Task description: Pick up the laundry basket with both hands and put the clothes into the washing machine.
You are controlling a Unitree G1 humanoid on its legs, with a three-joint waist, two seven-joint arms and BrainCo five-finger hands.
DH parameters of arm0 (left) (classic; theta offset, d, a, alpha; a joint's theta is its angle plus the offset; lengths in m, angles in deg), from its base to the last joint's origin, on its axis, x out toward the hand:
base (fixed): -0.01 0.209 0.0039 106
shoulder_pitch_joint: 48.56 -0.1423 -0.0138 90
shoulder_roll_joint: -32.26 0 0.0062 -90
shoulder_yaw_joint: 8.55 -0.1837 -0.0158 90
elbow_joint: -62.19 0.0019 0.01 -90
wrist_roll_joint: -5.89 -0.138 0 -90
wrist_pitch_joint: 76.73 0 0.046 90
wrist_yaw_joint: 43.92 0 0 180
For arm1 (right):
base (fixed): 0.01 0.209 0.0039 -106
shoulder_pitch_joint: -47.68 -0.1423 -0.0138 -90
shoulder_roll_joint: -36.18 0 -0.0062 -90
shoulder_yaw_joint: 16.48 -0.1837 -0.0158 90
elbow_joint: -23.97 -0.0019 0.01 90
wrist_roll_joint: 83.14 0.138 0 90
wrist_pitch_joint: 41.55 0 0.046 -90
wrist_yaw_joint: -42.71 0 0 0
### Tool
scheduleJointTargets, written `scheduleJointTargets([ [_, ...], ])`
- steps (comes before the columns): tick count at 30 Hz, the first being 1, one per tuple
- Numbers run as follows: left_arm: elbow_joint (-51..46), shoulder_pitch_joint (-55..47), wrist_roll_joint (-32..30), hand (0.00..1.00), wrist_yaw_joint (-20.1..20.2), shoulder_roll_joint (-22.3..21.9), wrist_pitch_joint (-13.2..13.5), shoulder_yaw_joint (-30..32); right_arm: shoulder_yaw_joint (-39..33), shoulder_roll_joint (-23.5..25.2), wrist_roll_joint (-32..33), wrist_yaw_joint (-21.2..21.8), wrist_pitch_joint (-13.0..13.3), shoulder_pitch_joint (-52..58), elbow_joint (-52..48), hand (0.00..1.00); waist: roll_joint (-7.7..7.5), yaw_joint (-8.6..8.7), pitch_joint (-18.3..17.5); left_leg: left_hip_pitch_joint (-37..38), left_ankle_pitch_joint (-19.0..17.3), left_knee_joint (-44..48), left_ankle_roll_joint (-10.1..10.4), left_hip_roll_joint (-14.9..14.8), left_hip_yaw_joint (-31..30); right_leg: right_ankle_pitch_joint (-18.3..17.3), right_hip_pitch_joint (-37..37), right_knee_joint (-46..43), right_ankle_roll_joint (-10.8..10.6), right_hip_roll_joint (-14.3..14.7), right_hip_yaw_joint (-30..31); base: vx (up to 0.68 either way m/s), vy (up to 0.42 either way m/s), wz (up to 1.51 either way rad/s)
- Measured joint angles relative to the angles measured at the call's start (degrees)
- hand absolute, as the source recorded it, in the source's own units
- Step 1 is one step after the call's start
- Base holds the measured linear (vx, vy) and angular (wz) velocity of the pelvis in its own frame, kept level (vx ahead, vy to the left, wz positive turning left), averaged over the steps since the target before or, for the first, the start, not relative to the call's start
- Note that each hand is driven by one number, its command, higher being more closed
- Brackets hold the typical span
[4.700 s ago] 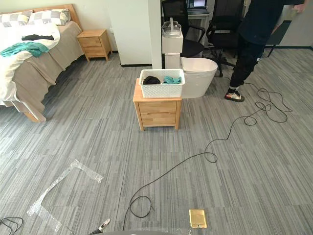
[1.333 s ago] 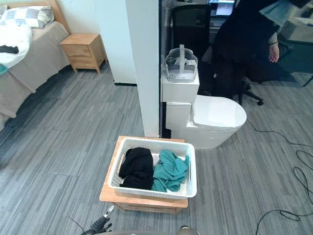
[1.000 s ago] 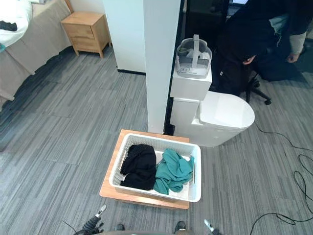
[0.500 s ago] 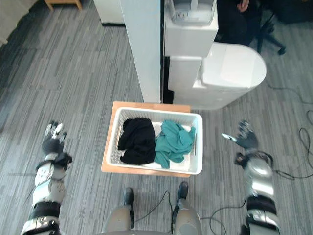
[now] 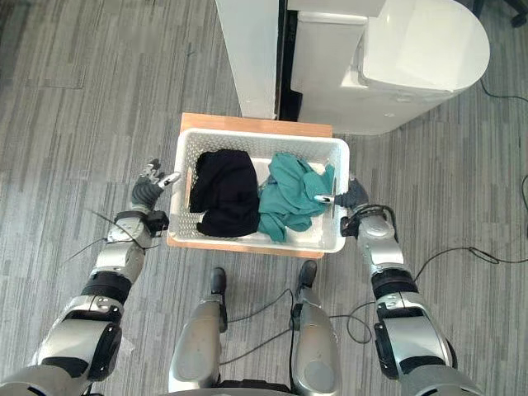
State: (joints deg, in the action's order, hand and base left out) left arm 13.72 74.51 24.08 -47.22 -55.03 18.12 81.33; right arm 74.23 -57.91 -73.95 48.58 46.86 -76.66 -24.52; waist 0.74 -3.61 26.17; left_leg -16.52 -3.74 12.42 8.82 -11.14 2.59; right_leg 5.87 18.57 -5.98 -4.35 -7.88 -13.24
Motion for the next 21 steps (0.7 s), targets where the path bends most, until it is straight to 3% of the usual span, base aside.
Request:
scheduleJointTargets([
  [6, 5.9, 4.2, -7.2, 0.00, -0.8, -0.6, -0.9, -3.9, 0.9, 1.8, -0.8, -0.7, 0.0, -2.2, 3.4, 0.00, -0.17, 0.04, 0.1, -2.0, -0.1, 1.6, -0.1, -0.1, 0.1, 1.0, 1.4, 0.2, 0.0, 0.1, 0.5, -0.03, 0.005, -0.03],
  [13, 7.6, 6.1, -11.8, 0.00, -2.0, 0.0, -0.9, -4.4, 1.1, 2.3, -0.8, -1.0, 0.7, -4.0, 5.0, 0.00, -1.25, -0.18, 0.7, -3.2, -0.2, 2.7, -0.2, -0.6, 0.6, 2.7, 1.4, 2.3, 0.1, 0.8, 0.8, -0.01, 0.005, -0.03],
  [14, 8.7, 6.7, -12.6, 1.00, -2.1, 0.0, -0.9, -4.5, 1.2, 2.3, -0.8, -1.1, 0.8, -4.2, 5.3, 0.00, -1.26, -0.19, 0.7, -3.2, -0.2, 2.8, -0.2, -0.6, 0.6, 2.8, 1.4, 2.3, 0.1, 0.8, 0.8, 0.00, 0.000, 0.00],
  [15, 9.1, 7.0, -13.0, 1.00, -2.1, 0.1, -1.0, -4.6, 1.4, 2.3, -0.8, -1.2, 0.9, -4.3, 5.7, 1.00, -1.25, -0.17, 0.7, -3.3, -0.2, 2.8, -0.2, -0.6, 0.6, 2.8, 1.4, 2.3, 0.1, 0.8, 0.8, 0.00, 0.000, 0.00],
  [21, 13.8, 11.5, -21.5, 1.00, -2.1, 2.4, -3.3, -8.6, 1.6, 2.3, -0.8, -3.1, 1.2, -7.4, 9.1, 1.00, -1.59, -0.08, 0.6, -4.7, -0.2, 3.7, -0.2, -0.6, 0.6, 4.0, 1.6, 3.8, -0.1, 0.9, 0.7, 0.00, 0.000, 0.00],
])
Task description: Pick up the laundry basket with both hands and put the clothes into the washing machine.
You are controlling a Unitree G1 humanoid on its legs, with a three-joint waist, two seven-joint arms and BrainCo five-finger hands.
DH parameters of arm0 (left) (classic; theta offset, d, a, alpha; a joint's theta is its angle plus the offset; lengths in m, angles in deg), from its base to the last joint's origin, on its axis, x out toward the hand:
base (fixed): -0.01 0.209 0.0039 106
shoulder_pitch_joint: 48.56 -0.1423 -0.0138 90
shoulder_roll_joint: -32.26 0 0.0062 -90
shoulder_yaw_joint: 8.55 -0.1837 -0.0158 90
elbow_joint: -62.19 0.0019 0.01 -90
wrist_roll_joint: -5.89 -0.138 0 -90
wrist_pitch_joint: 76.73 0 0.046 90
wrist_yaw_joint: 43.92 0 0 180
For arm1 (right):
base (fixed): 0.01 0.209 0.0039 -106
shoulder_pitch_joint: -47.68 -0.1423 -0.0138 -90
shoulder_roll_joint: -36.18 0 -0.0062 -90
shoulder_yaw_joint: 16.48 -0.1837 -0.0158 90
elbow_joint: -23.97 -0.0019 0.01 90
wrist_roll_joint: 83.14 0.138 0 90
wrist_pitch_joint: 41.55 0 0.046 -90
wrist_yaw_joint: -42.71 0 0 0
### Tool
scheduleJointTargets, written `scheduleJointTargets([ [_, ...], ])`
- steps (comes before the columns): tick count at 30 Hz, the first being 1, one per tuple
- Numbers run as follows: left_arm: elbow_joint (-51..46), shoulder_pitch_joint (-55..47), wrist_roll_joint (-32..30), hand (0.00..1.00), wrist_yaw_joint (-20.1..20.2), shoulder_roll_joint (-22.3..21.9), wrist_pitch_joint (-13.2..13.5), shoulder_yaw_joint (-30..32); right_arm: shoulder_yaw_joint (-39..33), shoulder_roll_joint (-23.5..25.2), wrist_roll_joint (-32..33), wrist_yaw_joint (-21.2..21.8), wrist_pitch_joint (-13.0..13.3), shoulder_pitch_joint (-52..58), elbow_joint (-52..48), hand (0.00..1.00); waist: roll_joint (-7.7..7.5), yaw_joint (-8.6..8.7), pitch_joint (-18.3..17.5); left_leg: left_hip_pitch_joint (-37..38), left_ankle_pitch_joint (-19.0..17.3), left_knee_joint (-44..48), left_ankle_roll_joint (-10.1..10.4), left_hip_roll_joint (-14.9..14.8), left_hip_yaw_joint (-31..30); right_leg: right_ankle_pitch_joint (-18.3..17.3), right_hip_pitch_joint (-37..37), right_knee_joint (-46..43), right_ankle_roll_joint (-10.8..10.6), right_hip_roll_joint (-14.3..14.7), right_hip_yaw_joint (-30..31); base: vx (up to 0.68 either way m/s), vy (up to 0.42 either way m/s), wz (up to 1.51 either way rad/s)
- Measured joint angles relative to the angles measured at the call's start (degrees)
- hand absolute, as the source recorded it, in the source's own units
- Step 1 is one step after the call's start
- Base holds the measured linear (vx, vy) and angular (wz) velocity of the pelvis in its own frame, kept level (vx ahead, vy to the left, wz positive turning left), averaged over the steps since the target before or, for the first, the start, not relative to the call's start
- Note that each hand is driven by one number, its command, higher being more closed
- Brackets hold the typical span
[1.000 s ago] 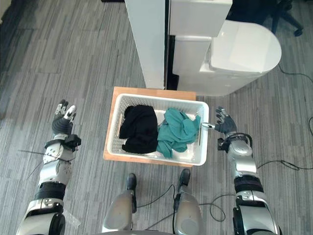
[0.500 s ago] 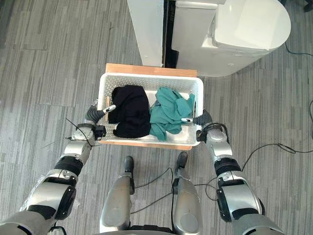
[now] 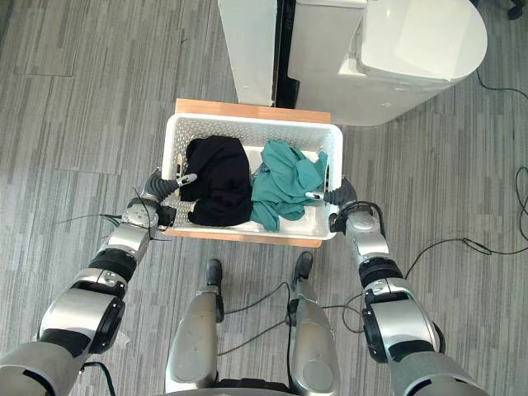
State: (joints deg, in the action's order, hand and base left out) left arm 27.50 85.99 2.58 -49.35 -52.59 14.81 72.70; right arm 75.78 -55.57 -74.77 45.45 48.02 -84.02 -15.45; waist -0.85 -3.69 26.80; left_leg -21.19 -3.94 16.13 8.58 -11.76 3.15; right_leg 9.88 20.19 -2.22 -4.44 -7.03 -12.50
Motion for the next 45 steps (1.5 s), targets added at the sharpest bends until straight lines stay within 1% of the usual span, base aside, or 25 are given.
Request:
scheduleJointTargets([
  [3, 1.5, 2.1, -4.9, 1.00, 0.0, 1.2, -1.2, -1.7, 0.2, 0.1, 0.0, -1.4, 0.0, -2.2, 2.3, 1.00, -0.57, -0.01, 0.3, -0.4, 0.0, 0.3, 0.0, 0.0, 0.1, 0.3, 0.1, 0.5, -0.3, 0.0, 0.1, 0.00, 0.000, 0.00],
  [7, 1.6, 2.6, -6.6, 1.00, 0.0, 2.1, -1.7, -2.3, 0.5, -0.1, 0.0, -1.5, 0.0, -3.1, 3.1, 1.00, -0.72, 0.07, 0.3, -0.6, 0.0, 0.5, 0.0, 0.0, 0.2, 0.4, 0.4, 0.5, -0.3, 0.1, 0.3, 0.01, 0.002, -0.01],
  [9, 1.7, 2.6, -10.7, 1.00, 0.0, 2.3, -2.9, -2.3, 1.1, -0.1, -0.1, -1.5, -0.2, -3.5, 3.3, 1.00, -0.76, -0.03, 0.3, -0.2, 0.0, 0.7, 0.0, -0.2, 0.9, 1.0, 0.3, 0.5, 0.2, 0.2, 0.9, 0.03, 0.009, -0.12],
  [11, 1.7, 2.6, -12.1, 1.00, 0.4, 2.4, -3.4, -2.3, 1.2, 0.2, -0.1, -1.5, -0.2, -3.8, 3.7, 1.00, -0.78, -0.12, 0.3, 0.2, 0.0, 0.7, 0.0, -0.2, 1.4, 1.3, 0.3, 0.5, 0.1, 0.3, 1.5, 0.02, 0.012, -0.16],
  [14, 2.2, 1.3, -13.5, 1.00, 1.4, 3.0, -3.9, -1.8, 1.1, 0.6, -1.0, -1.4, -1.3, -3.4, 4.1, 1.00, -0.87, 0.45, 0.3, 2.1, -0.1, 0.5, -0.1, -0.2, 2.2, 1.4, -0.9, 0.6, 0.1, 0.3, 2.2, 0.03, 0.012, -0.12],
  [15, 1.5, -1.3, -13.7, 1.00, 1.8, 2.9, -3.8, -1.5, 1.1, 1.3, -1.8, -1.2, -1.7, -1.2, 3.8, 1.00, -1.10, 1.25, 0.1, 4.1, -0.2, -0.2, -0.1, -0.2, 2.4, 1.3, -2.8, 1.0, 0.0, 0.3, 2.2, 0.06, 0.014, -0.02],
  [19, -5.8, -11.6, -13.2, 1.00, 2.9, 0.3, -3.8, 0.4, -0.9, 1.6, -2.5, 0.6, -3.0, 11.3, -3.3, 1.00, -1.56, 1.78, -1.3, 8.9, -0.4, -2.7, -0.2, 0.1, 3.1, 0.8, -7.2, 2.7, -0.6, 0.3, 2.0, 0.07, 0.026, 0.02],
  [21, -12.1, -18.7, -13.3, 1.00, 3.4, -1.7, -3.8, 0.5, -4.1, 1.9, -3.8, 1.8, -3.7, 18.2, -7.3, 1.00, -1.44, 2.01, -3.1, 10.7, -0.3, -4.6, -0.2, 0.4, 3.0, 0.3, -8.6, 3.2, -0.7, 0.1, 1.4, 0.10, 0.026, 0.11],
  [22, -18.0, -24.8, -12.9, 1.00, 4.3, -3.1, -3.8, 1.2, -7.1, 2.7, -4.7, 3.0, -4.3, 22.7, -10.2, 1.00, -1.36, 2.33, -5.2, 11.5, -0.2, -5.7, -0.1, 0.5, 2.9, 0.1, -9.4, 3.9, -0.7, 0.1, 1.1, 0.14, 0.024, 0.17],
  [23, -24.1, -30.3, -12.5, 1.00, 4.6, -5.2, -3.7, 2.8, -9.8, 3.8, -5.4, 3.8, -4.6, 27.1, -13.7, 1.00, -1.14, 2.93, -7.0, 12.3, 0.0, -6.3, -0.1, 0.6, 2.2, -0.1, -10.7, 4.6, -0.9, 0.1, 0.2, 0.18, 0.026, 0.21],
  [25, -31.3, -36.5, -12.2, 1.00, 5.1, -8.5, -3.6, 4.5, -13.4, 5.0, -5.9, 4.7, -4.6, 32.2, -17.7, 1.00, -0.66, 2.90, -8.8, 14.5, 0.0, -7.3, -0.1, 0.4, 1.2, -1.1, -13.4, 4.8, -1.1, 0.2, -1.1, 0.14, 0.006, 0.35],
  [28, -39.0, -44.6, -11.8, 1.00, 5.5, -12.9, -3.4, 7.2, -15.9, 7.7, -5.9, 5.0, -3.9, 37.2, -21.8, 1.00, 0.47, 2.66, -14.5, 16.5, -0.2, -8.3, 0.2, 0.1, -1.4, -2.0, -17.9, 7.1, -1.1, 0.9, -4.1, 0.11, -0.019, 0.46],
  [30, -41.2, -47.8, -10.6, 1.00, 5.6, -14.9, -3.5, 9.1, -15.9, 8.7, -5.9, 4.9, -2.9, 38.2, -23.0, 1.00, 1.66, 2.20, -16.6, 17.8, -0.3, -8.3, 0.4, -0.2, -2.2, -2.5, -20.2, 7.6, -1.0, 1.2, -5.0, 0.06, -0.032, 0.34],
  [31, -42.2, -49.2, -9.7, 1.00, 5.6, -16.2, -3.5, 9.5, -15.9, 8.7, -5.9, 4.9, -2.5, 38.6, -23.0, 1.00, 2.71, 1.14, -18.1, 18.0, -0.5, -8.1, 0.4, -0.3, -2.5, -2.8, -20.8, 7.6, -1.0, 1.4, -5.3, -0.01, -0.026, 0.25],
  [33, -43.9, -50.9, -9.6, 1.00, 5.6, -17.5, -3.5, 9.6, -15.9, 8.8, -5.8, 4.8, -2.5, 39.0, -23.0, 1.00, 4.39, 0.40, -19.3, 17.8, -1.1, -6.5, -0.1, -0.3, -3.6, -3.3, -21.7, 7.2, -0.9, 1.4, -6.4, -0.04, -0.008, 0.25],
  [34, -44.3, -51.7, -9.5, 1.00, 5.5, -18.2, -3.5, 9.5, -15.7, 8.8, -5.7, 4.7, -2.5, 38.7, -23.0, 1.00, 5.50, -0.27, -19.3, 16.5, -1.6, -2.0, -0.4, -0.7, -4.3, -4.7, -21.8, 4.7, -0.3, 1.6, -6.3, -0.06, 0.014, 0.17],
  [36, -46.1, -53.7, -9.5, 1.00, 5.6, -18.0, -3.8, 9.6, -15.1, 8.9, -5.7, 4.7, -2.7, 39.0, -22.9, 1.00, 5.50, -0.46, -19.3, 14.1, -1.6, 4.2, -0.4, -0.7, -5.7, -6.6, -20.7, 1.0, 0.2, 1.3, -6.0, -0.13, 0.018, 0.00],
  [38, -49.0, -57.2, -9.5, 1.00, 5.5, -18.0, -3.8, 9.4, -13.8, 9.4, -5.6, 4.7, -2.6, 39.6, -22.9, 1.00, 5.26, -0.90, -18.9, 12.6, -5.1, 14.7, 0.7, 0.5, -10.5, -8.8, -19.0, -3.1, 1.2, 0.7, -3.8, -0.15, 0.073, -0.65],
  [39, -50.0, -58.8, -9.5, 1.00, 5.5, -18.9, -3.9, 9.3, -13.7, 9.2, -5.6, 4.7, -2.6, 39.8, -23.0, 1.00, 6.35, -1.81, -19.3, 12.8, -7.6, 23.4, 1.8, 2.0, -13.3, -9.3, -17.4, -5.7, 1.3, 1.5, -0.3, -0.15, 0.141, -1.13],
  [40, -50.8, -59.3, -9.6, 1.00, 5.9, -18.7, -4.2, 8.8, -13.4, 9.1, -5.5, 4.7, -2.5, 40.6, -23.0, 1.00, 7.06, -1.68, -19.8, 13.0, -9.3, 25.4, 2.0, 2.4, -14.5, -9.3, -16.1, -6.6, 1.1, 2.2, 1.6, -0.20, 0.180, -1.32],
  [41, -51.5, -59.3, -9.7, 1.00, 6.5, -18.5, -4.2, 7.9, -13.4, 9.5, -5.1, 4.6, -2.6, 41.7, -23.1, 1.00, 7.38, -1.26, -20.1, 13.5, -11.5, 24.6, 1.6, 2.2, -15.7, -9.0, -14.4, -7.2, 0.9, 3.0, 3.7, -0.17, 0.202, -1.07],
  [42, -51.6, -59.2, -9.7, 1.00, 6.6, -17.8, -4.3, 6.8, -13.5, 9.7, -4.3, 4.3, -2.9, 43.3, -24.5, 1.00, 7.45, -0.09, -20.4, 14.9, -14.7, 21.7, 0.9, 4.0, -18.1, -8.2, -12.4, -8.0, 0.4, 3.1, 5.6, -0.15, 0.185, -0.85],
  [43, -51.7, -59.2, -9.7, 1.00, 6.6, -17.5, -4.5, 6.3, -13.5, 9.7, -4.3, 4.1, -3.0, 44.5, -25.7, 1.00, 7.31, 0.41, -20.5, 15.6, -16.3, 19.7, 0.6, 4.6, -19.4, -7.9, -11.1, -8.4, -0.1, 2.9, 6.5, -0.16, 0.221, -0.87],
  [44, -51.9, -59.1, -9.7, 1.00, 6.6, -17.5, -4.9, 5.2, -13.7, 9.7, -3.8, 3.5, -3.3, 46.3, -27.5, 1.00, 6.47, 1.69, -20.9, 17.0, -19.6, 15.4, -0.7, 5.3, -19.5, -6.9, -7.8, -9.2, -0.7, 2.7, 9.5, -0.16, 0.194, -0.75],
  [45, -51.9, -58.6, -9.7, 1.00, 6.5, -17.1, -5.0, 4.6, -14.2, 9.9, -3.8, 3.5, -3.4, 46.7, -27.9, 1.00, 6.32, 2.07, -21.0, 17.3, -20.7, 13.8, -2.1, 5.9, -18.1, -5.8, -6.7, -9.0, -1.0, 2.4, 11.3, -0.26, 0.265, -1.11],
])
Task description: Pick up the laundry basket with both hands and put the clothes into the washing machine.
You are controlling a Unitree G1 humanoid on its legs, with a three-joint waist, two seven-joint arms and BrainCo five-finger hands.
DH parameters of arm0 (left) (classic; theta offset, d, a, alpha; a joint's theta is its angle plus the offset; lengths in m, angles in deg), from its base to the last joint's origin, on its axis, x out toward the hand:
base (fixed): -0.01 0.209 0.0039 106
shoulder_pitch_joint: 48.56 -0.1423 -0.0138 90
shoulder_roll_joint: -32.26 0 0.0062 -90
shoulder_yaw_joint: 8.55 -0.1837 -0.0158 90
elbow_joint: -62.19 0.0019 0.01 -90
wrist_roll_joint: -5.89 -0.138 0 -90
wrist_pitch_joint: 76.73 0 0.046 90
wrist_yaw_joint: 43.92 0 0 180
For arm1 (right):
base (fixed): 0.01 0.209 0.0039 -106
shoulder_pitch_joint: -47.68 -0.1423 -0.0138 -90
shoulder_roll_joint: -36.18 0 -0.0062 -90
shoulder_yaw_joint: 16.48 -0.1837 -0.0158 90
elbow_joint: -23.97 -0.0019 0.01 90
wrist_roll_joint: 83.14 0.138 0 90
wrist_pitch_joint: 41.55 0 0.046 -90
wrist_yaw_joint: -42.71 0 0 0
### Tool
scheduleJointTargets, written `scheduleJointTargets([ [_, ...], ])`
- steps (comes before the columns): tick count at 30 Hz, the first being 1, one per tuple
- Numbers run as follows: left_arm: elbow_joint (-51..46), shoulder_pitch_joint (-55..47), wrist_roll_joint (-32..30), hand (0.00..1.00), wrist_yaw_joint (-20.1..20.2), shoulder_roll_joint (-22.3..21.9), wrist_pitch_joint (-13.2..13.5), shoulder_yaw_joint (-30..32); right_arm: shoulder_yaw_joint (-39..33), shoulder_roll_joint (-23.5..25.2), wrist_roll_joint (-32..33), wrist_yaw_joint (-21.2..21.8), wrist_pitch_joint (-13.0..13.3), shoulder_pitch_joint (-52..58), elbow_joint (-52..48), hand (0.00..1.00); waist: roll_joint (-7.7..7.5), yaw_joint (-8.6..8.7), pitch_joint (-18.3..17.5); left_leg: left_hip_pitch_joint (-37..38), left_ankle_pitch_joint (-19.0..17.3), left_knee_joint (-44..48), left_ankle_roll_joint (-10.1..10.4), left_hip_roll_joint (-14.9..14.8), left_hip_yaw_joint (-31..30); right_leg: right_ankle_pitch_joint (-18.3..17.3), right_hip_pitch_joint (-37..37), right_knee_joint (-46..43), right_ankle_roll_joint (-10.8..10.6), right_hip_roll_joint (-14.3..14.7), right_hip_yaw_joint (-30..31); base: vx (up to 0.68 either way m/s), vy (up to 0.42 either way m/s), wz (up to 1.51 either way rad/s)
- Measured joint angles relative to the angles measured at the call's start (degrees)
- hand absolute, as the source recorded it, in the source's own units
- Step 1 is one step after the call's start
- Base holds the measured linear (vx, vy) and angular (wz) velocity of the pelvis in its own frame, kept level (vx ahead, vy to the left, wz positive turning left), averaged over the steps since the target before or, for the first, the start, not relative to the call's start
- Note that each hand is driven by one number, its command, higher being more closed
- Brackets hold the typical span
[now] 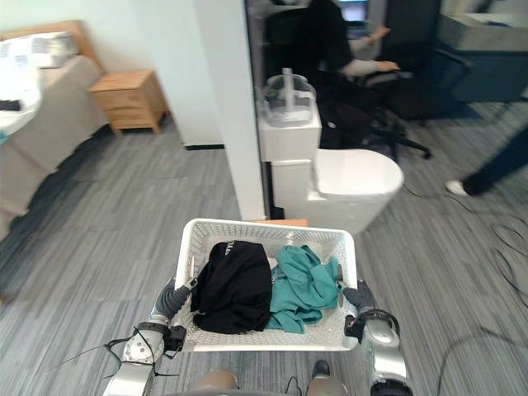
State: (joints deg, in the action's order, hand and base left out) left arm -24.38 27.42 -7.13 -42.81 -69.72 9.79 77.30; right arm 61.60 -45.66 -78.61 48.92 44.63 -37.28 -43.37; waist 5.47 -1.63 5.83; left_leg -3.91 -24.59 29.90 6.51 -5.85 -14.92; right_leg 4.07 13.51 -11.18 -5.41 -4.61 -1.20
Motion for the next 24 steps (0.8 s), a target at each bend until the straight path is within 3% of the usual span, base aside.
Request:
scheduleJointTargets([
  [1, 0.0, 0.7, -0.1, 1.00, 0.0, 1.0, -0.5, -0.6, -0.6, 1.0, -0.1, -0.2, -0.7, 1.0, -1.0, 1.00, -2.41, -0.17, 0.6, -0.1, 0.5, 0.2, -0.1, 1.4, 3.8, 1.7, 1.0, 1.2, 0.3, -1.0, 2.8, -0.31, 0.258, -1.36],
  [2, -0.1, 1.5, -0.1, 1.00, 0.1, 2.8, -1.2, -2.8, -1.4, 1.6, 0.0, -0.3, -1.4, 5.3, -5.6, 1.00, -4.34, 0.04, 0.5, -1.4, 0.6, 1.4, -1.2, 3.1, 7.6, 3.1, 1.0, 5.8, 2.0, -2.0, 5.8, -0.32, 0.262, -1.39],
  [3, -0.3, 1.6, -0.1, 1.00, 0.1, 3.2, -1.2, -3.3, -1.5, 1.7, 0.0, -0.4, -1.4, 6.8, -7.1, 1.00, -5.30, 0.45, 0.4, -1.8, 0.9, 1.7, -2.1, 3.3, 9.5, 2.3, 1.0, 7.9, 3.6, -2.2, 6.4, -0.33, 0.321, -1.63],
  [4, -0.6, 2.0, -0.1, 1.00, 0.0, 3.0, -1.2, -3.4, -1.5, 1.8, 0.0, -0.5, -1.6, 8.0, -9.6, 1.00, -5.01, 0.86, 0.1, -2.0, 2.5, 0.8, -4.9, 2.7, 14.1, -4.5, 1.4, 10.5, 9.3, -1.9, 5.0, -0.30, 0.291, -2.01],
  [5, -0.9, 2.6, -0.1, 1.00, -0.1, 2.8, -1.1, -2.3, -1.6, 1.9, 0.0, -0.8, -1.5, 8.0, -11.6, 1.00, -5.08, 0.54, 0.0, -2.2, 4.0, -1.1, -7.0, 0.7, 20.6, -4.8, 4.1, 9.8, 7.5, -2.2, -0.7, -0.31, 0.264, -2.79],
  [6, -0.9, 3.4, 0.1, 1.00, 0.0, 2.9, -1.0, -1.1, -1.5, 2.6, 0.0, -0.8, -1.5, 7.5, -12.4, 1.00, -5.98, 0.12, -0.6, -1.5, 5.5, -3.2, -7.7, -0.6, 26.7, -2.6, 5.7, 5.8, 7.4, -2.4, -6.4, -0.23, 0.109, -2.61],
  [8, -0.7, 4.1, 0.2, 1.00, 0.1, 2.9, -0.9, 0.4, -1.5, 3.8, 0.0, -0.8, -1.4, 6.9, -12.3, 1.00, -5.92, -0.39, -0.7, 1.6, 8.2, -7.9, -7.9, -2.6, 35.4, -2.4, 4.6, -4.1, 8.0, -2.8, -14.4, -0.30, 0.065, -2.45],
  [9, -0.7, 4.0, 1.1, 1.00, 0.1, 2.9, -0.7, 0.9, -1.5, 4.3, 0.0, -0.8, -1.3, 6.7, -12.2, 1.00, -5.47, -0.38, -0.4, 3.0, 9.4, -9.8, -7.8, -3.4, 39.0, -4.2, 3.3, -10.0, 7.3, -3.8, -16.6, -0.31, 0.030, -2.38],
  [12, -0.4, 3.6, 2.8, 1.00, 0.2, 2.8, -0.4, 2.7, -0.9, 5.2, 0.0, -0.8, -0.9, 6.0, -11.5, 1.00, -6.50, 0.09, -1.2, 4.8, 12.0, -13.8, -6.6, -5.4, 50.0, -12.2, -1.9, -22.6, 4.9, -8.5, -16.7, -0.21, -0.077, -1.96],
  [14, 0.6, 3.4, 4.8, 1.00, 0.3, 2.8, -0.3, 4.2, -0.4, 5.1, -0.1, -0.7, 0.0, 3.9, -8.6, 1.00, -7.12, 0.69, -1.7, 4.6, 12.7, -15.4, -5.2, -6.4, 55.1, -13.3, -4.0, -22.3, 3.6, -10.7, -15.6, -0.22, -0.257, -1.89],
  [16, 2.2, 3.0, 7.0, 1.00, 0.1, 2.8, -0.3, 4.4, 0.2, 4.5, -0.1, -0.7, 0.1, 2.2, -5.9, 1.00, -8.11, 0.81, -3.4, 2.9, 13.2, -15.4, -2.8, -7.7, 57.8, -12.3, -5.7, -14.7, 3.8, -11.7, -15.3, -0.13, -0.296, -1.74],
  [18, 3.6, 2.8, 8.0, 1.00, 0.1, 2.6, -0.3, 4.3, 0.8, 3.3, -0.1, -0.7, 0.5, 1.9, -4.1, 1.00, -8.07, 0.98, -3.9, 0.5, 13.7, -11.4, -0.7, -11.4, 59.6, -11.6, -8.7, -0.4, 2.1, -8.5, -13.5, -0.02, -0.378, -1.40],
  [19, 4.6, 2.8, 8.0, 1.00, 0.1, 2.0, -0.3, 4.3, 0.8, 3.2, -0.1, -0.7, 0.5, 1.9, -3.3, 1.00, -7.32, 0.93, -3.9, 0.6, 13.6, -9.3, 0.2, -13.6, 60.1, -11.7, -9.1, 1.1, 2.1, -6.4, -12.7, 0.07, -0.423, -1.32],
  [20, 6.8, 2.5, 8.4, 1.00, 0.1, 0.8, -0.3, 4.4, 1.0, 2.6, -0.1, -0.8, 0.4, 2.3, -2.3, 1.00, -4.83, 0.79, -4.0, 1.1, 12.9, -4.1, 1.6, -19.5, 60.1, -11.3, -10.0, 1.8, 2.6, -1.9, -10.8, 0.10, -0.304, -1.03],
  [21, 7.4, 2.2, 8.4, 1.00, 0.1, 0.7, -0.3, 4.4, 1.1, 2.4, -0.1, -0.8, 0.4, 2.9, -2.2, 1.00, -4.04, 0.90, -3.8, 1.5, 12.9, -0.4, 1.6, -23.0, 59.5, -11.3, -11.2, 1.8, 2.7, 0.0, -9.9, 0.17, -0.369, -1.21],
  [22, 7.8, 0.8, 8.8, 1.00, 0.1, 0.8, -0.3, 4.5, 1.7, 2.5, -0.1, -0.8, 0.5, 4.4, -2.2, 1.00, -3.22, 0.69, -3.5, 2.1, 14.5, 7.8, -2.0, -29.2, 56.8, -11.6, -14.0, 2.0, 3.0, 4.1, -8.0, 0.16, -0.277, -1.16],
  [23, 7.8, -0.9, 9.9, 1.00, 0.1, 1.2, -0.2, 4.9, 2.5, 2.7, -0.1, -0.8, 0.6, 5.1, -2.2, 1.00, -2.84, 0.62, -2.9, -0.1, 20.2, 16.7, -12.7, -33.2, 49.9, -12.7, -16.6, 1.8, 4.8, 6.6, -6.2, 0.19, -0.360, -1.44],
  [24, 7.8, -1.9, 10.4, 1.00, 0.1, 1.2, 0.2, 5.4, 2.9, 2.7, -0.1, -0.8, 0.8, 5.1, -2.5, 1.00, -3.72, 0.18, -2.6, -5.2, 28.3, 23.8, -17.3, -32.8, 38.6, -14.6, -18.8, 1.8, 7.9, 7.6, -4.1, 0.16, -0.252, -1.21],
])
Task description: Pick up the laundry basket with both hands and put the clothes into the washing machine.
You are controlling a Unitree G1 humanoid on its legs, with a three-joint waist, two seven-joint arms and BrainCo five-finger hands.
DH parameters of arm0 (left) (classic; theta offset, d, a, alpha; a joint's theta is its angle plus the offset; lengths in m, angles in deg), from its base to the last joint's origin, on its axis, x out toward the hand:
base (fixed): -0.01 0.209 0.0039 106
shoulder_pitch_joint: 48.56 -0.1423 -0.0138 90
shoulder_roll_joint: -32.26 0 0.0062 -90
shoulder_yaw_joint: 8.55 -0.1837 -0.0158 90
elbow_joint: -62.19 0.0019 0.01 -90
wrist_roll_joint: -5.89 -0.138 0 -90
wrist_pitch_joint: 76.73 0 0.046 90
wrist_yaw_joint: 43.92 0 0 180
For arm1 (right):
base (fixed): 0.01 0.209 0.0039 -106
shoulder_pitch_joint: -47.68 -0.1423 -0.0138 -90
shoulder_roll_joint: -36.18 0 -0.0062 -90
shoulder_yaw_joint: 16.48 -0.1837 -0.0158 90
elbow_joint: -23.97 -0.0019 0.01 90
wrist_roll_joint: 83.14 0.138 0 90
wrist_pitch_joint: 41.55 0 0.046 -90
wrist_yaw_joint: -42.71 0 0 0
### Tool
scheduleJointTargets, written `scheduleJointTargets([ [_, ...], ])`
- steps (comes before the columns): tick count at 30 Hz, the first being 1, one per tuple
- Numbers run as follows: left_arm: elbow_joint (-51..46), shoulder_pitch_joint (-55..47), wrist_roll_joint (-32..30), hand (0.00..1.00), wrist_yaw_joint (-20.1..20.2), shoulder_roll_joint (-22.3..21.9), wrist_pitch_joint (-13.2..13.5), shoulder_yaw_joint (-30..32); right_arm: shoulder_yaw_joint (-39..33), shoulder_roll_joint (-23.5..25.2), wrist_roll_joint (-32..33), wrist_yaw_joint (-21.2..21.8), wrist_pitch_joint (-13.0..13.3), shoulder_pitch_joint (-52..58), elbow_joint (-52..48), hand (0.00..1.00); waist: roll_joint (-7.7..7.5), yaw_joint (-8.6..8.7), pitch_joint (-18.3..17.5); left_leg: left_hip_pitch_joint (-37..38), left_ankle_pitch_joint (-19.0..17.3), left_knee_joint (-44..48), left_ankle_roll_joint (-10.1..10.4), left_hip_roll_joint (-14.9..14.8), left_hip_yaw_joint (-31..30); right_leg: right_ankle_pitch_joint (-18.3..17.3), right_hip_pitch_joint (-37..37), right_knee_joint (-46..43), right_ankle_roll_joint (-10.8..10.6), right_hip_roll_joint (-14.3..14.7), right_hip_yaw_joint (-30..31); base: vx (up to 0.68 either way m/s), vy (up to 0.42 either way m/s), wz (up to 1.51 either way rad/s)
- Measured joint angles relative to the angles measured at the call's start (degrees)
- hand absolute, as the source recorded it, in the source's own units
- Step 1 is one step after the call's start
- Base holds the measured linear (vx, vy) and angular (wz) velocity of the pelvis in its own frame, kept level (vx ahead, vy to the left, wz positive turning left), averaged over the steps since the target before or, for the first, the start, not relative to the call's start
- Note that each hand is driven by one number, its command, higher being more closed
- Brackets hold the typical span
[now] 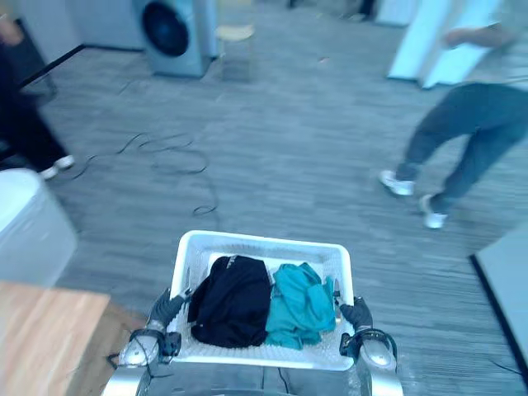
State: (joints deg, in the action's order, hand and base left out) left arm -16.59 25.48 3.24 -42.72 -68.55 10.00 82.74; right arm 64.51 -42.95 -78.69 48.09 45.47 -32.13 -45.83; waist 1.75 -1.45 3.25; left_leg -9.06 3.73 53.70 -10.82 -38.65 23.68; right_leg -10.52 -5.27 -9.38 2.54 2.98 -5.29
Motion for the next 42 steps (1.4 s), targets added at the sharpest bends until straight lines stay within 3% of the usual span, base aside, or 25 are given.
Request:
scheduleJointTargets([
  [1, 0.0, -0.1, 0.4, 1.00, 0.1, -0.1, 0.4, 0.0, 0.4, 0.2, 0.0, 0.0, 0.0, 0.0, -0.6, 1.00, -0.75, -0.40, 0.3, -2.8, -0.9, 3.8, 1.6, 2.3, -5.4, -1.8, -0.7, 0.2, 2.6, -0.2, 1.4, 0.19, -0.186, -0.87],
  [3, 0.1, 0.0, 0.5, 1.00, 0.1, -3.2, 0.7, -0.4, -0.4, -2.8, 0.0, 0.0, 0.1, -1.2, -1.1, 1.00, 0.02, -1.26, 1.8, -13.0, -13.0, 9.6, 11.2, 18.8, -19.5, -5.4, -1.4, -1.5, 3.3, -1.2, 3.7, 0.17, -0.023, -0.48],
  [7, -0.1, -0.3, 1.0, 1.00, -0.1, -1.7, 1.1, -0.1, 0.1, -2.5, 0.0, 0.6, 0.1, -1.6, -1.4, 1.00, 0.63, -3.94, 1.8, -19.1, -13.5, -21.9, 13.3, 25.9, -14.0, -6.2, -3.2, 2.1, 0.8, -2.8, 4.1, 0.34, 0.079, -0.64],
  [9, -0.3, -0.3, 1.0, 1.00, -0.1, -1.3, 1.0, 0.4, 0.0, -1.3, 0.0, 0.5, -0.1, -1.5, -0.7, 1.00, -1.62, -4.62, 1.9, -18.1, -3.5, -28.8, 11.5, 30.4, -14.5, -7.6, -5.3, 3.6, -0.6, -5.5, 4.6, 0.52, 0.151, 0.00],
  [10, -1.3, -0.1, 0.9, 1.00, -0.1, -1.2, 1.0, 0.7, 0.3, -1.3, 0.0, 0.4, 0.3, -1.8, -0.7, 1.00, -3.71, -3.82, 1.6, -19.1, -5.0, -26.7, 9.8, 32.9, -14.6, -8.2, -4.9, 3.2, -2.0, -7.6, 4.4, 0.59, 0.140, 0.35],
  [11, -2.5, -0.6, 0.9, 1.00, -0.5, -2.7, 1.0, 1.0, 0.4, -2.3, 0.0, 0.4, 0.3, -3.8, 0.5, 1.00, -3.61, -2.79, 2.4, -20.6, -8.1, -21.0, 7.0, 32.8, -14.8, -8.1, -3.7, -2.0, -6.3, -8.2, 5.3, 0.61, 0.195, 0.26],
  [13, -2.6, -1.5, 0.9, 1.00, -1.5, -2.8, 1.0, 1.4, 1.1, -1.6, -0.5, 0.5, 0.5, -4.6, 1.8, 1.00, -4.74, -4.31, 2.7, -18.7, -11.6, -16.0, 7.9, 33.9, -14.0, -6.3, 1.3, -19.3, -9.9, -9.8, 7.7, 0.58, 0.243, -0.22],
  [14, -4.1, -3.2, 1.0, 1.00, -2.1, -2.2, 1.1, 1.7, 1.8, -1.2, -0.6, 0.6, 1.0, -4.8, 1.8, 1.00, -5.77, -4.03, 2.9, -11.8, -17.6, -21.1, 7.6, 36.5, -14.1, 0.3, 7.3, -35.6, -14.8, -12.1, 7.1, 0.56, 0.229, 0.10],
  [15, -4.6, -3.3, 1.0, 1.00, -2.5, -1.0, 1.1, 1.6, 2.1, -0.2, -0.5, 0.6, 1.7, -4.3, 2.2, 1.00, -6.46, -2.44, 3.7, -7.3, -18.6, -22.9, 6.0, 39.3, -14.0, 7.6, 12.0, -48.8, -14.9, -14.0, 8.5, 0.70, 0.210, 0.31],
  [19, -9.0, -4.5, 0.7, 1.00, -2.4, -0.3, 0.6, 1.3, 1.7, 1.7, -0.5, 0.8, 1.8, -1.9, -0.8, 1.00, -3.27, -2.03, 5.6, 6.7, -21.4, -30.3, 5.3, 40.0, -15.4, 3.6, 24.7, -61.1, -9.9, -11.3, 6.0, 0.65, 0.114, 0.15],
  [22, -11.4, -4.2, 0.7, 1.00, -2.3, 0.8, 0.7, -0.6, -0.1, 3.0, -0.4, 0.9, 1.9, 1.4, -6.5, 1.00, -0.81, 0.91, 5.5, 15.5, -23.2, -36.4, 8.0, 38.7, -20.5, 0.0, 30.4, -40.4, -8.4, -12.2, -3.1, 0.55, -0.009, 0.69],
  [24, -11.7, -4.1, 0.8, 1.00, -2.0, 2.4, 0.7, -0.7, 0.1, 4.1, 0.1, 0.9, 1.8, 3.0, -8.0, 1.00, -2.46, 0.31, 4.2, 21.9, -27.1, -39.8, 10.2, 37.8, -21.5, 6.6, 29.7, -8.0, -7.9, -12.2, -7.4, 0.70, -0.130, 0.43],
  [26, -11.4, -4.9, 0.8, 1.00, -1.5, 2.1, 0.1, -0.7, 0.4, 3.6, 0.0, 0.8, 0.9, 4.3, -8.0, 1.00, -2.29, 1.26, 2.4, 29.2, -29.5, -42.4, 12.6, 34.6, -23.7, 10.0, 29.5, -10.1, -4.2, -11.6, -9.0, 0.77, -0.219, 0.65],
  [28, -11.2, -5.8, 0.7, 1.00, -1.3, 1.5, 0.1, -0.6, 0.5, 3.5, 0.0, 0.7, 0.4, 4.8, -7.9, 1.00, -1.85, 2.24, 1.4, 26.5, -30.0, -29.0, 14.2, 32.1, -26.9, 12.0, 29.4, -17.6, -1.4, -9.4, -9.3, 0.83, -0.279, 0.42],
  [29, -11.1, -6.0, 0.7, 1.00, -1.2, 0.0, 0.0, -0.4, 1.0, 1.8, 0.0, 0.7, 0.3, 4.4, -8.2, 1.00, 1.14, 1.37, 0.9, 17.8, -23.6, -9.5, 17.2, 28.6, -27.9, 7.6, 28.0, -19.6, -0.6, -6.0, -10.7, 0.78, -0.317, -0.50],
  [30, -11.0, -6.3, 0.8, 1.00, -1.2, -1.2, 0.0, 0.1, 1.8, 0.5, 0.0, 0.7, 0.2, 3.6, -8.7, 1.00, 3.00, -0.09, 0.8, 10.3, -5.1, 5.0, 17.5, 26.4, -28.0, 5.0, 25.4, -18.4, 0.6, -2.2, -10.0, 0.77, -0.268, -0.81],
  [31, -10.9, -6.9, 0.9, 1.00, -1.2, -1.9, 0.0, 0.8, 2.5, 0.1, 0.1, 0.7, 0.1, 3.2, -8.8, 1.00, 4.06, -1.24, 0.8, 7.3, 4.0, 9.4, 18.2, 25.8, -28.2, 4.1, 23.2, -17.0, 0.9, -0.5, -8.9, 0.76, -0.164, -0.95],
  [33, -10.5, -6.7, 1.0, 1.00, -1.1, -2.2, 0.0, 1.0, 2.3, -0.2, 0.1, 0.5, -0.1, 2.0, -7.6, 1.00, 4.64, -2.54, 3.4, -3.8, -4.9, 22.5, 14.6, 27.2, -27.4, 0.4, 13.0, -12.3, 1.8, 1.5, -6.0, 0.76, -0.078, -0.57],
  [35, -9.8, -7.4, 1.9, 1.00, -1.2, -2.1, 0.1, 1.5, 3.4, -0.8, 0.1, 0.5, -0.3, 1.1, -7.0, 1.00, 2.37, -4.12, 4.7, -11.1, -12.4, 16.5, 10.8, 30.4, -23.8, -2.3, 4.0, -7.9, 2.0, 0.3, -2.5, 0.95, -0.039, -0.55],
  [36, -9.6, -7.5, 2.2, 1.00, -1.2, -2.3, 0.2, 1.5, 3.8, -1.5, 0.1, 0.5, -0.3, 0.2, -6.8, 1.00, 2.09, -4.91, 4.8, -14.0, -14.3, 10.1, 11.5, 31.7, -23.2, -3.9, 0.9, -6.1, 1.6, -0.3, -0.9, 0.81, 0.004, -0.70],
  [37, -9.4, -7.4, 2.6, 1.00, -1.2, -2.5, 0.3, 1.5, 4.1, -2.0, 0.1, 0.5, -0.2, -0.7, -6.2, 1.00, 1.83, -5.52, 4.7, -15.4, -14.4, 3.5, 11.8, 32.4, -22.9, -4.8, -0.7, -5.2, 0.9, -0.7, -0.3, 0.77, 0.098, -0.65],
  [38, -9.4, -7.6, 2.6, 1.00, -1.4, -3.2, 0.4, 1.5, 4.6, -3.0, 0.1, 0.5, 0.4, -2.6, -3.6, 1.00, 1.93, -6.01, 3.5, -14.9, -11.5, -22.3, 15.6, 33.1, -20.8, -7.0, -4.4, -2.3, -0.6, -1.3, 1.4, 0.62, 0.104, -0.46],
  [39, -9.4, -7.6, 2.6, 1.00, -1.4, -3.6, 0.5, 1.5, 4.6, -3.4, 0.1, 0.6, 0.6, -3.1, -3.0, 1.00, 2.57, -6.26, 3.1, -14.9, -8.0, -29.9, 15.8, 32.9, -20.0, -8.0, -6.4, -0.9, -1.1, -1.1, 1.9, 0.99, 0.204, -0.49],
  [40, -8.6, -7.3, 2.5, 1.00, -1.7, -3.3, 0.5, 1.5, 4.6, -2.8, 0.1, 0.5, 0.8, -4.4, 0.1, 1.00, 1.21, -6.54, 2.2, -14.1, -3.4, -28.3, 10.3, 34.4, -17.4, -9.6, -9.4, -0.7, -2.9, -2.6, 3.7, 0.92, 0.196, -0.08],
  [42, -8.1, -7.2, 2.2, 1.00, -2.5, -2.7, -0.1, 2.4, 4.5, -2.2, 0.0, 0.4, 0.8, -4.8, 2.2, 1.00, -1.60, -5.47, 1.2, -13.6, -7.5, -23.9, 5.8, 35.9, -16.3, -8.7, -9.2, -6.1, -4.4, -5.7, 6.0, 0.94, 0.216, 0.02],
])
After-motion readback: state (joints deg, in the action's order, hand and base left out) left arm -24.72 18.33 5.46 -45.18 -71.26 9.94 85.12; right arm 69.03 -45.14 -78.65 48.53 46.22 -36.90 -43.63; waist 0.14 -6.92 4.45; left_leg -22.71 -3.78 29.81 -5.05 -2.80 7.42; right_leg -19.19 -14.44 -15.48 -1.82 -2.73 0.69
